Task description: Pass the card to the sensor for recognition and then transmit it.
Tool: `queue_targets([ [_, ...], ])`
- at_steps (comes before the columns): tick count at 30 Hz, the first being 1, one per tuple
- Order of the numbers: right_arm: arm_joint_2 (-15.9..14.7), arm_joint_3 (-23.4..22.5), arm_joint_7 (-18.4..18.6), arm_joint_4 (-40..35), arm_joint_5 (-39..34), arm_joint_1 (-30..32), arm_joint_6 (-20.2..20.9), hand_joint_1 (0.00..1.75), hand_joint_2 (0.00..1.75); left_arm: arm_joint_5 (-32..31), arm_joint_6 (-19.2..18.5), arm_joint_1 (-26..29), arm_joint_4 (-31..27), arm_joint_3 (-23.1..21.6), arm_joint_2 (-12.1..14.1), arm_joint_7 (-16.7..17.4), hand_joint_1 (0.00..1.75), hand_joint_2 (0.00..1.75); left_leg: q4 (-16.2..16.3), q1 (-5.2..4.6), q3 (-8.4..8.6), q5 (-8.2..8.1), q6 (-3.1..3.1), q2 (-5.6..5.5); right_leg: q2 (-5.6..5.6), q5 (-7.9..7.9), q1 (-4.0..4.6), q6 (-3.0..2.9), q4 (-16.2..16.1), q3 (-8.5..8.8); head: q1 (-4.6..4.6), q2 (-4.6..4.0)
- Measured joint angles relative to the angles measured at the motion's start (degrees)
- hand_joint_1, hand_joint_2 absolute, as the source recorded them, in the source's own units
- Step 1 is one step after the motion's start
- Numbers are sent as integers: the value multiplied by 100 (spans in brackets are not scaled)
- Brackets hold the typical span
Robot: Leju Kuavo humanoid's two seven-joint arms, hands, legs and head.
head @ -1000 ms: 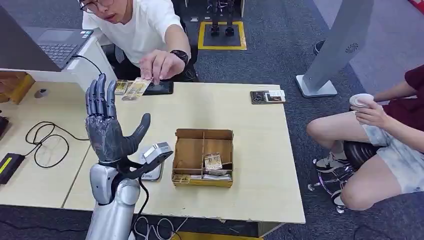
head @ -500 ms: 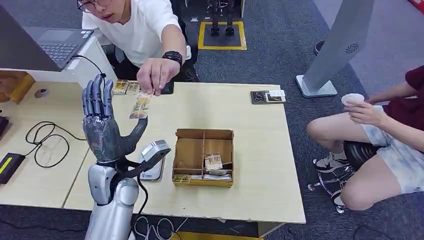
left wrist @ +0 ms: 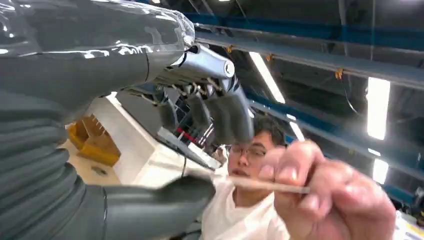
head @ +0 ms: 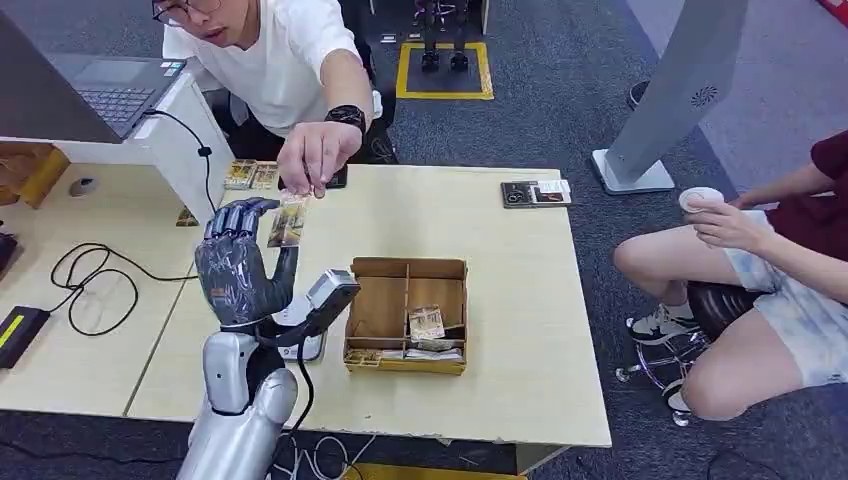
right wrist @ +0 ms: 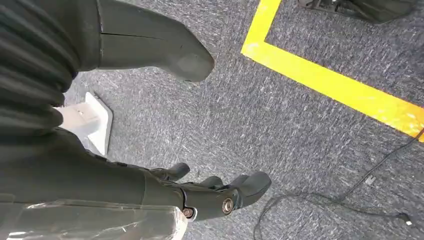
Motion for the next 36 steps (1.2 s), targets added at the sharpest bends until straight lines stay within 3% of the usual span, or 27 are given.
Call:
queue_targets([
  [12,0,0,72,-164,-2,96,22,0,175,232,0,-14,114,-547,363,185,175,175,0,0,-1,0,0,-1,0,0,0,0,0,1,0,0],
  [31,-11,0,135,-302,-2,155,18,0,175,496,0,5,142,-670,468,109,175,175,0,0,-1,0,0,-1,0,0,0,0,0,1,0,0],
  [33,-11,2,182,-315,-7,161,18,0,175,562,0,5,167,-694,481,216,175,175,0,0,0,0,0,-1,0,0,0,0,0,1,0,0],
  [36,-13,7,256,-365,-42,173,17,0,175,910,-81,-14,315,-904,582,648,175,175,0,0,0,0,0,-1,0,0,0,0,0,0,0,0],
])
